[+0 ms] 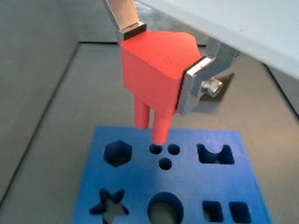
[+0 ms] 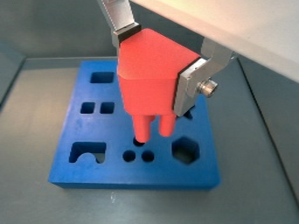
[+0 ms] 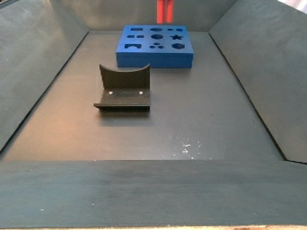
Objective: Pick up the 3 prong object. Move up. Rotate the 3 prong object. Place the 3 prong object on the fixture. Regrasp the 3 prong object. Move to above the board. Insert the 3 prong object.
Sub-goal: Insert the 3 prong object.
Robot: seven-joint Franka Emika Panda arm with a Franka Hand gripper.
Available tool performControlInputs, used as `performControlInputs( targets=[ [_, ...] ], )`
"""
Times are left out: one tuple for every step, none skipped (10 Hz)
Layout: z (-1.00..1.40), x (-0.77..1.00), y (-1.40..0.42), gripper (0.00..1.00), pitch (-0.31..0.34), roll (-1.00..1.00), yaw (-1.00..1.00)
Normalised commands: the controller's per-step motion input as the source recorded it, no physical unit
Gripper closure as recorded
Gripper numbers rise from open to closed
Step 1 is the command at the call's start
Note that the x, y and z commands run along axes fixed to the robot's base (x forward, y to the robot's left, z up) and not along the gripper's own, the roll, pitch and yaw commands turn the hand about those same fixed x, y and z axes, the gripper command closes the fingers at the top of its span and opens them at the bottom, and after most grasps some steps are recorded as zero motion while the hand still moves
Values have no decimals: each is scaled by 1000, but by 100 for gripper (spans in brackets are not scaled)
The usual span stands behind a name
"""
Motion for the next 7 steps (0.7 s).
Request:
performControlInputs(
  targets=[
    [-366, 89, 189, 100, -80, 0, -797],
    [-374, 126, 160, 100, -131, 0, -831],
    [-380, 143, 169, 100, -143, -3, -823],
    [-391, 63, 134, 100, -151, 0, -854],
    [-411, 26, 120, 100, -134, 0, -723],
    [0, 20, 0, 100, 0, 0, -83],
    [-134, 0, 0, 100, -57, 60, 0]
  ],
)
